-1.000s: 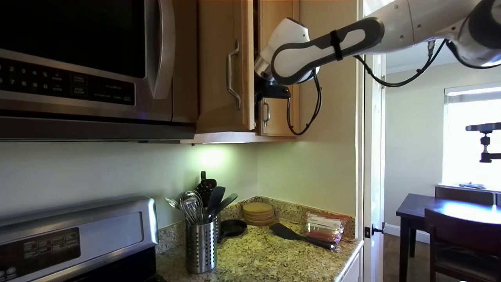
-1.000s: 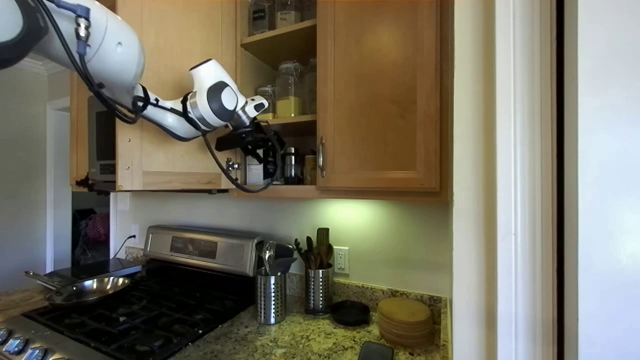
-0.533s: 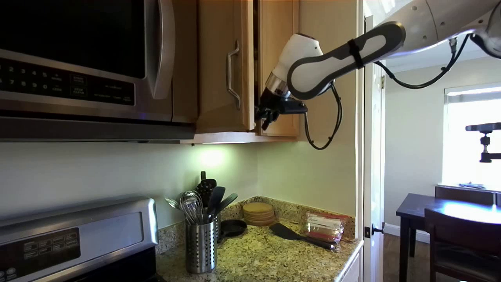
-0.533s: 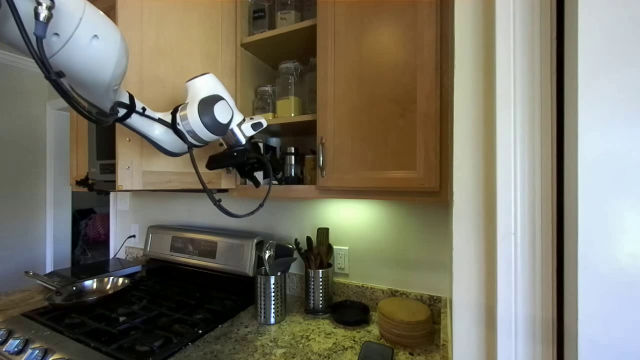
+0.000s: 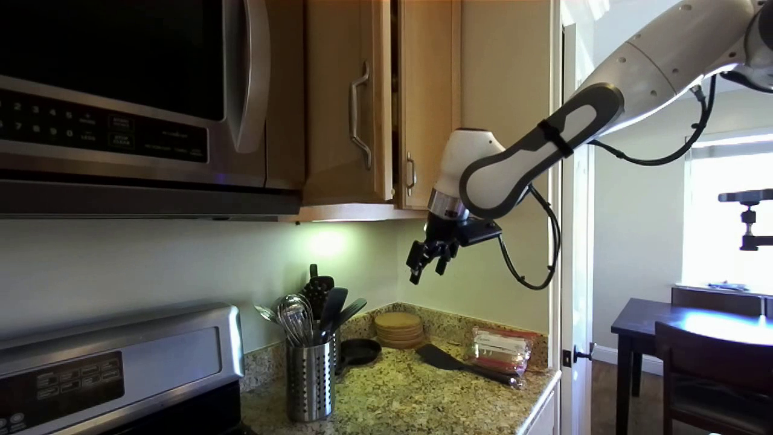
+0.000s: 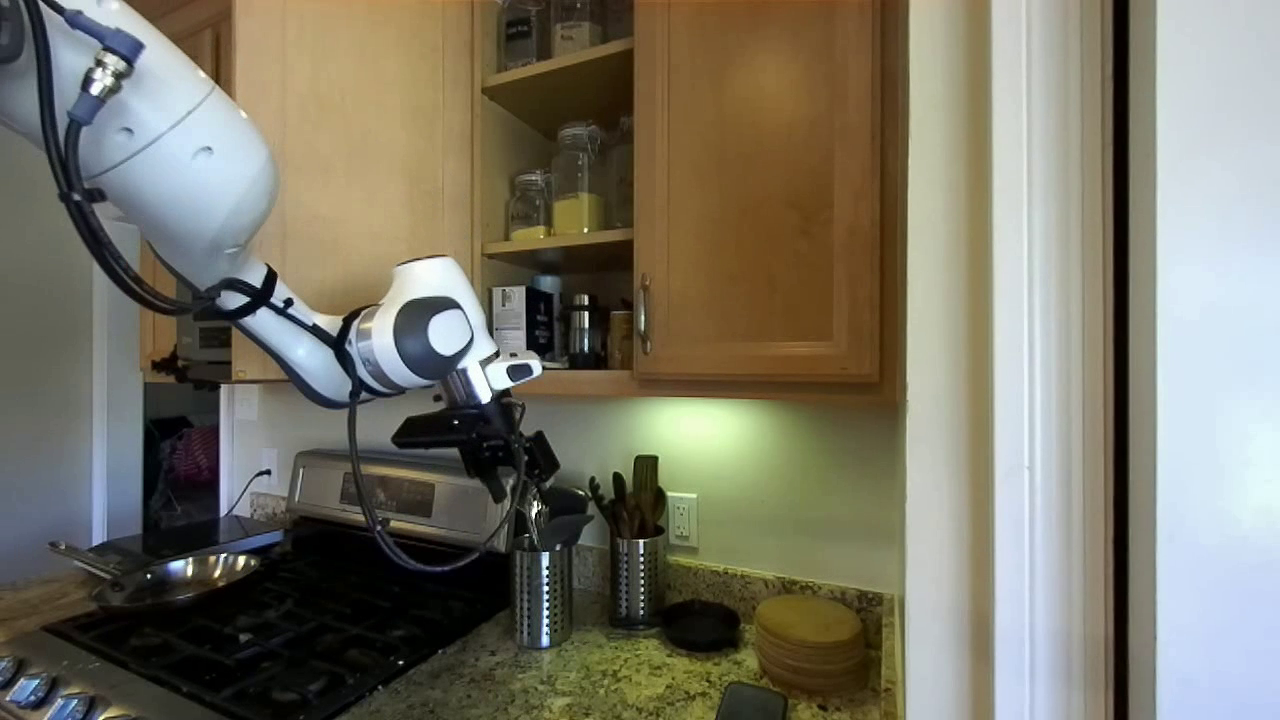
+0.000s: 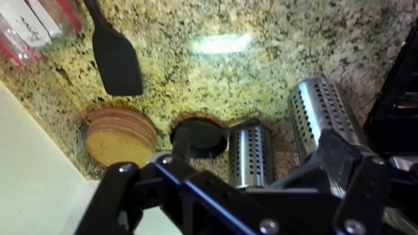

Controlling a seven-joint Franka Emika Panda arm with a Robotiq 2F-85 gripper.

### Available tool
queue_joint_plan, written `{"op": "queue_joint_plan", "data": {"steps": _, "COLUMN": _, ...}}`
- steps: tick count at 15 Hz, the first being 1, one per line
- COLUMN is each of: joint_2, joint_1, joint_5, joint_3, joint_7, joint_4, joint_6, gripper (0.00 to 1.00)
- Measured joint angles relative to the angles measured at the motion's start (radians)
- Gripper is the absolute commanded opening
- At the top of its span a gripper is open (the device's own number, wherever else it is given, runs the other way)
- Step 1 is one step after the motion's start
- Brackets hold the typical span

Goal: Open the left door of the upper cabinet, place the brown can in the cabinet, place the glass jar in the cabinet, close the cabinet door

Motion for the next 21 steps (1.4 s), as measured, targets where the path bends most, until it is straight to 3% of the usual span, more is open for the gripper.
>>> {"op": "queue_joint_plan", "data": {"steps": 4, "joint_2": 0.049, "joint_1": -0.034, "joint_5": -0.059, "joint_3": -0.011, "joint_7": 0.044, "joint_4": -0.044, "joint_6": 0.009, "gripper": 1.0}}
{"op": "queue_joint_plan", "data": {"steps": 14, "joint_2": 0.048, "joint_1": -0.033, "joint_5": -0.037, "joint_3": -0.009, "joint_7": 0.028, "joint_4": -0.052, "joint_6": 0.01, "gripper": 1.0}}
{"op": "queue_joint_plan", "data": {"steps": 18, "joint_2": -0.02, "joint_1": -0.033, "joint_5": 0.019, "joint_3": -0.005, "joint_7": -0.058, "joint_4": -0.14, "joint_6": 0.051, "gripper": 1.0}}
{"op": "queue_joint_plan", "data": {"steps": 21, "joint_2": -0.146, "joint_1": -0.025, "joint_5": 0.074, "joint_3": 0.011, "joint_7": -0.133, "joint_4": -0.251, "joint_6": 0.059, "gripper": 1.0}}
